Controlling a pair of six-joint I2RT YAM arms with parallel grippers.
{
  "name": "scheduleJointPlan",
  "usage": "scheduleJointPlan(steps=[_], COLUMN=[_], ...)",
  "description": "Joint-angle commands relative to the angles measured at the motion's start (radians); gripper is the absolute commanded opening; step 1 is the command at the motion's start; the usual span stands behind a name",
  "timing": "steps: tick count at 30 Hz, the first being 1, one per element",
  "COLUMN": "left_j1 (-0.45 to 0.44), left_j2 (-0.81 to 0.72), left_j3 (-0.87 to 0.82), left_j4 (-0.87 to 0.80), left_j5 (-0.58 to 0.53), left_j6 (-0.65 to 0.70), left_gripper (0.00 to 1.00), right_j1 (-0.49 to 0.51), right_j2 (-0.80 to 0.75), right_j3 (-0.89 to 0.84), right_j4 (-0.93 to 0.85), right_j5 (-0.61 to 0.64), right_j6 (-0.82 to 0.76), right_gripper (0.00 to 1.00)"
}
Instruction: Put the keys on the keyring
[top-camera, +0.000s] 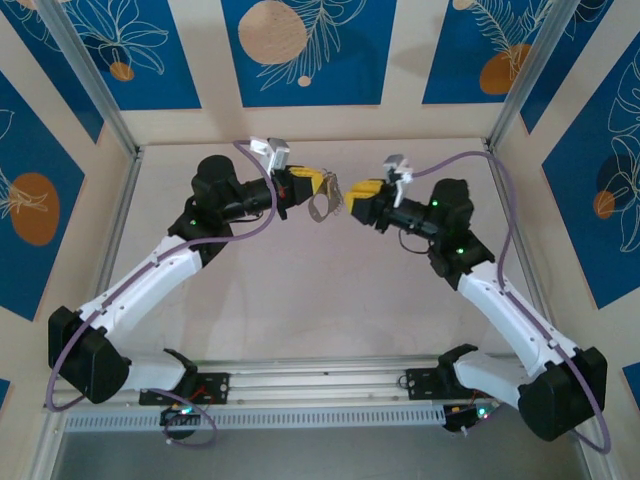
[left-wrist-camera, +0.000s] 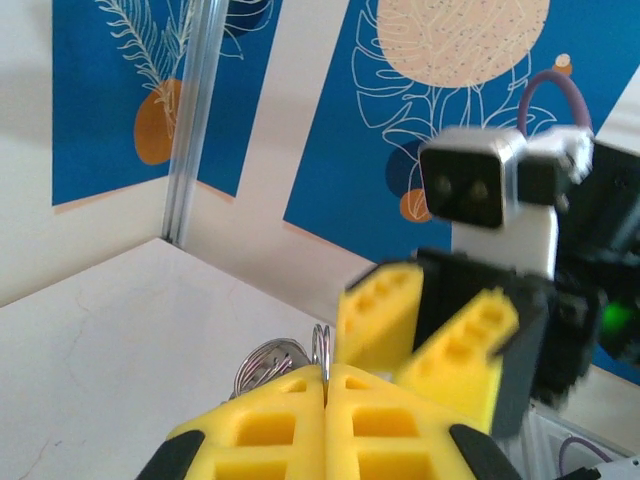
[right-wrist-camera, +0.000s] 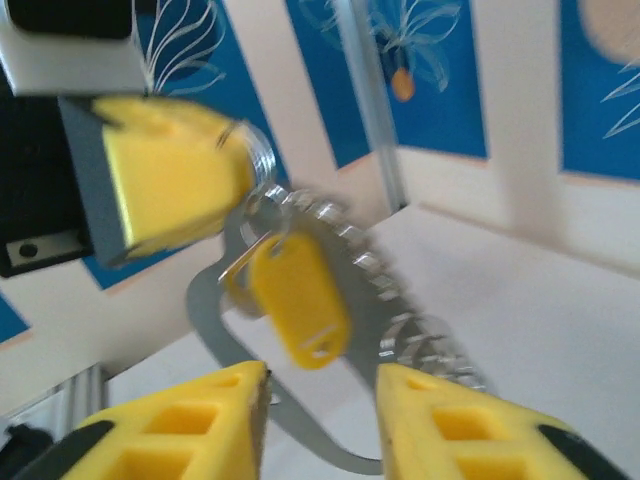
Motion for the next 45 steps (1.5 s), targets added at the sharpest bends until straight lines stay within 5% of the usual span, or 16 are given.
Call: scheduleJointPlan(steps=[1,17,45], left_j1=[0.0,0.011,0.012], left_j2=[-0.021,0.042,0.062], left_j3=[-0.011,-0.009,0.031], left_j4=[0.085,0.17,0.168], left_j5=[0.077,0.228,0.242], left_j6=[-0.021,-0.116,-0.12], left_gripper=[0.0,0.0,0.0], right_j1=[-0.07,-0.111,-0.025], right_j2=[-0.002,0.183,0.215], right_j3=[0.034,0.1,0.147], right_j4=[0.11,0.448,0.263], right_j5=[-0.1,-0.38,-0.431], right_j6=[0.125,0.387,0.252], right_gripper=[0.43,0.49,0.41])
